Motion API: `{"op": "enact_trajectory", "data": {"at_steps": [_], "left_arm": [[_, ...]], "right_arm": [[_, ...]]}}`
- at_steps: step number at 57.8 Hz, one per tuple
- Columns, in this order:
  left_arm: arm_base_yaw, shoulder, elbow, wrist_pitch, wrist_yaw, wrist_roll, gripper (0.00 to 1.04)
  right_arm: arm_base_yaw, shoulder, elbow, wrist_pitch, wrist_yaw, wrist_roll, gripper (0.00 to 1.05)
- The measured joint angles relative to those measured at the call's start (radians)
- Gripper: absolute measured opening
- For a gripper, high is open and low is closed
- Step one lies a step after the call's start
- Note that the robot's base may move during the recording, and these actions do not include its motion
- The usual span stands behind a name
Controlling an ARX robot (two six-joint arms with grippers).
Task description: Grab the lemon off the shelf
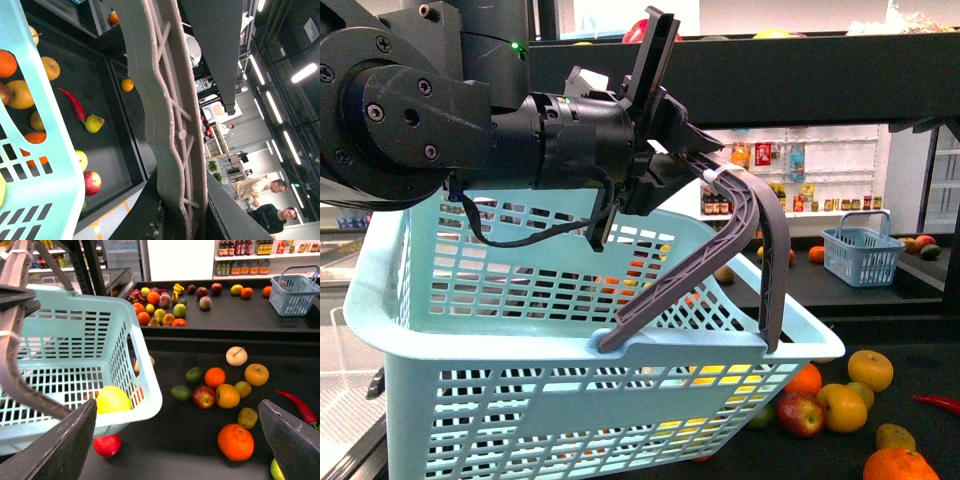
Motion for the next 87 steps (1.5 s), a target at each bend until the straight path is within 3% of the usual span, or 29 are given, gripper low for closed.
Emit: {"op": "enact_trajectory", "data": {"at_steps": [8,27,44,51,87], "left_arm": [[0.0,0.0,0.0,0.0,0.0,0.001,0.11],[0.001,0.0,0.0,0.0,0.0,0.0,0.11],[0.0,0.0,0.0,0.0,0.0,0.001,0.11],[0.0,0.0,0.0,0.0,0.0,-0.001,0.11],[0.0,0.001,0.0,0.0,0.0,0.0,0.11]], "right_arm": [[0.0,-0.216,-0.138,-0.085,0.004,-0.013,0.58],[0.0,-0.368,-0.295,-0.06,0.005,-0.021,0.02],[0.0,-0.452,-0.374,-0.058,0.005,-0.021,0.03],[0.0,-0.578,-0.393,-0.179,0.007,-0.021,0.03],[0.0,-0.656,-0.446,-0.176,0.006,-0.021,0.03]]}}
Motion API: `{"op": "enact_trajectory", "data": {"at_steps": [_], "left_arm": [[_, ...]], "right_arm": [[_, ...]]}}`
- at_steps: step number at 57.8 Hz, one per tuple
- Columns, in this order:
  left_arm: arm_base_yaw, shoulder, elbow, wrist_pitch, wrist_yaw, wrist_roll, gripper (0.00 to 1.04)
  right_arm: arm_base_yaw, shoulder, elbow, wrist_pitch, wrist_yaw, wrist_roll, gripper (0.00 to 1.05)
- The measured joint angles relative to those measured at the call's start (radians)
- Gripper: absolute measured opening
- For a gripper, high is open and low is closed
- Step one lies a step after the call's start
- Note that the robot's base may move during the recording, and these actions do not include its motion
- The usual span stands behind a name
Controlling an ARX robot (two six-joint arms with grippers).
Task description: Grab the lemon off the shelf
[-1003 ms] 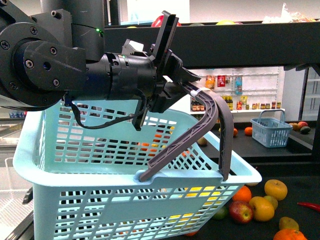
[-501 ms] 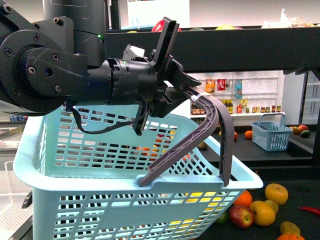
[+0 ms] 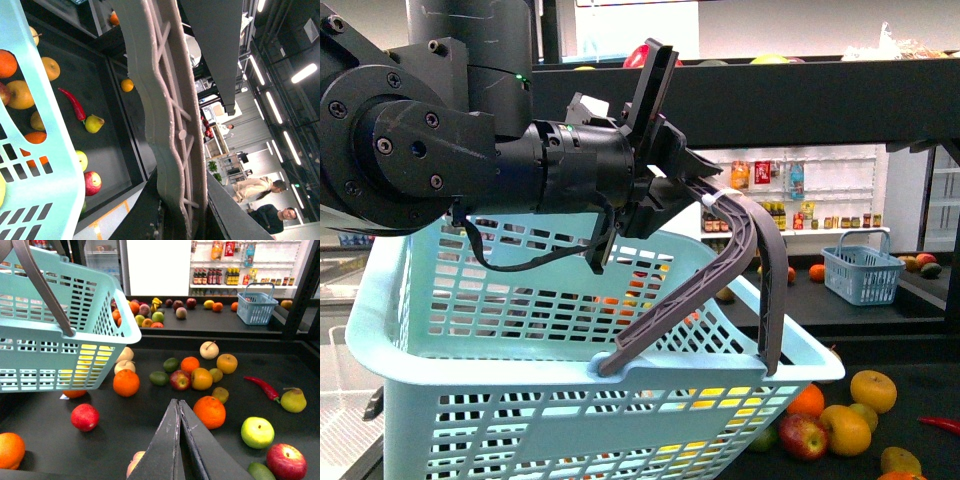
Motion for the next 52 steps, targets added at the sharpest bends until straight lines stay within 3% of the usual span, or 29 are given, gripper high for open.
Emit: {"op": "enact_trajectory", "data": {"at_steps": [7,37,41,52], "left_arm": [[0.0,0.0,0.0,0.0,0.0,0.0,0.11],[0.0,0.0,0.0,0.0,0.0,0.0,0.11],[0.0,0.0,0.0,0.0,-0.007,0.0,0.11],[0.009,0.004,0.0,0.054,-0.171,-0.075,0.11]], "right_arm": [[0.0,0.0,0.0,0.0,0.0,0.0,0.07],[0.0,-0.001,0.0,0.0,0.0,0.0,0.97],[0.0,-0.001,0.0,0.0,0.0,0.0,0.97],[0.0,-0.001,0.0,0.0,0.0,0.0,0.97]]}}
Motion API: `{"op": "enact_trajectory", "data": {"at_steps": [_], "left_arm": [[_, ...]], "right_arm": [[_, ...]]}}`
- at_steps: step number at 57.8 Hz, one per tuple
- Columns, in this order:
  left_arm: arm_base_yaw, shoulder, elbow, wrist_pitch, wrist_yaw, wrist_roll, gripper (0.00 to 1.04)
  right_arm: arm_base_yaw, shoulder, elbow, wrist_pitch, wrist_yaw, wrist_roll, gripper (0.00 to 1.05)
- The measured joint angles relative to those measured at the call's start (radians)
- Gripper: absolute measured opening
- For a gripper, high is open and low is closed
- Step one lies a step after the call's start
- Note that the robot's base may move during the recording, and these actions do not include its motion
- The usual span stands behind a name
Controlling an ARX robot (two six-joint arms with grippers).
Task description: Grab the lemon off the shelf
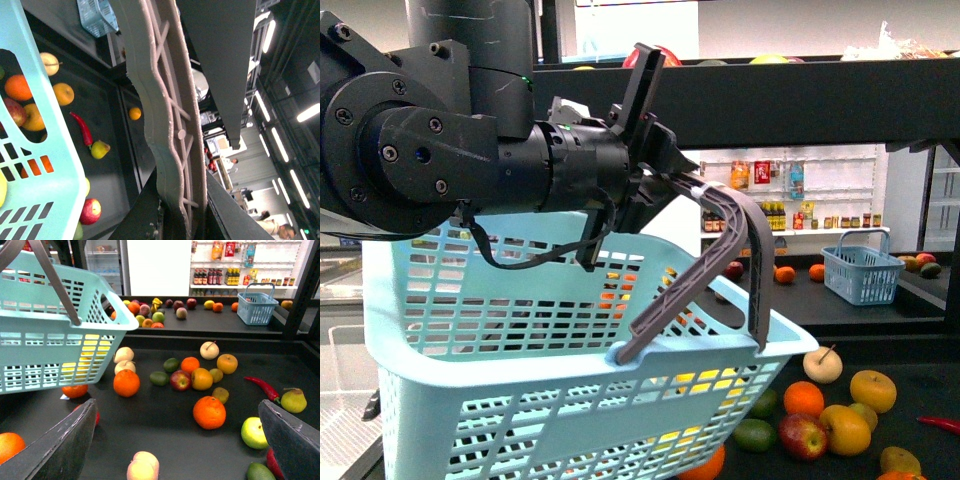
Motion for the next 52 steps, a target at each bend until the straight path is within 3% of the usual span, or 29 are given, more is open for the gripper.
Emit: {"op": "enact_trajectory", "data": {"at_steps": [11,23,52], "left_arm": [[0.057,0.012,0.0,0.127,-0.135,-0.09,0.11],[0.186,0.022,-0.037,0.299,-0.272,-0.219,0.11],[0.538,0.049,-0.1,0.513,-0.239,-0.322,0.11]], "right_arm": [[0.0,-0.001,0.0,0.0,-0.001,0.0,0.97],[0.0,-0.001,0.0,0.0,0.0,0.0,0.97],[0.0,-0.001,0.0,0.0,0.0,0.0,0.97]]}}
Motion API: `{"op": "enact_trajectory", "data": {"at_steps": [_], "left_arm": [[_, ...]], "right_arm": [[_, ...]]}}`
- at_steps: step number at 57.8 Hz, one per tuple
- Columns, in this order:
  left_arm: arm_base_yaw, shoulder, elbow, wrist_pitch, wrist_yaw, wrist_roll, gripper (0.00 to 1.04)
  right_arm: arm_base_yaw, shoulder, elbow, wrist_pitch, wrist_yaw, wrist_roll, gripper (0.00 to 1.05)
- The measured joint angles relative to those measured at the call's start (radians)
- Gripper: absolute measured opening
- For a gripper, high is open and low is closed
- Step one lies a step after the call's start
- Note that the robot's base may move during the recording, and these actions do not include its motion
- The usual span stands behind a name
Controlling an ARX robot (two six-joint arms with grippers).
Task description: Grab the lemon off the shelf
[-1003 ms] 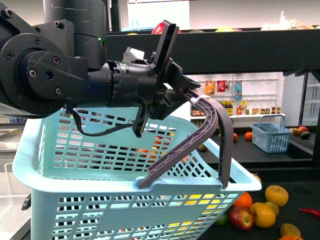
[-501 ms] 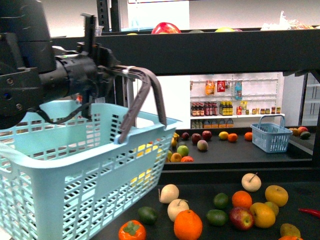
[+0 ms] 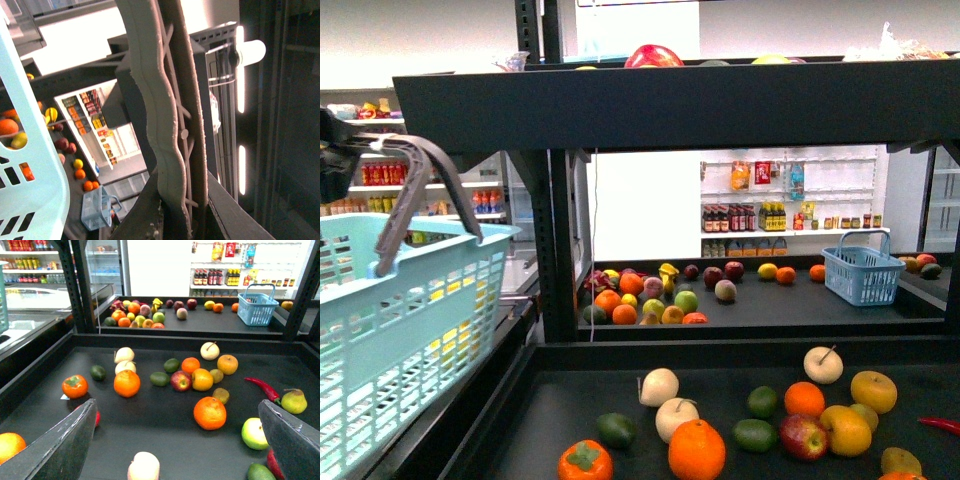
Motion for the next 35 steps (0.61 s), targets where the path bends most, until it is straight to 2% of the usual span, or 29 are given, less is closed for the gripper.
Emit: {"op": "enact_trajectory", "data": {"at_steps": [17,35], "left_arm": [[0.121,0.076,-0.025,0.119,0.057,-0.037,0.11],[0.167,0.156,-0.04,0.226,0.07,-0.081,0.11]], "right_arm": [[0.0,0.0,0.0,0.0,0.0,0.0,0.97],[0.0,0.0,0.0,0.0,0.0,0.0,0.97]]}}
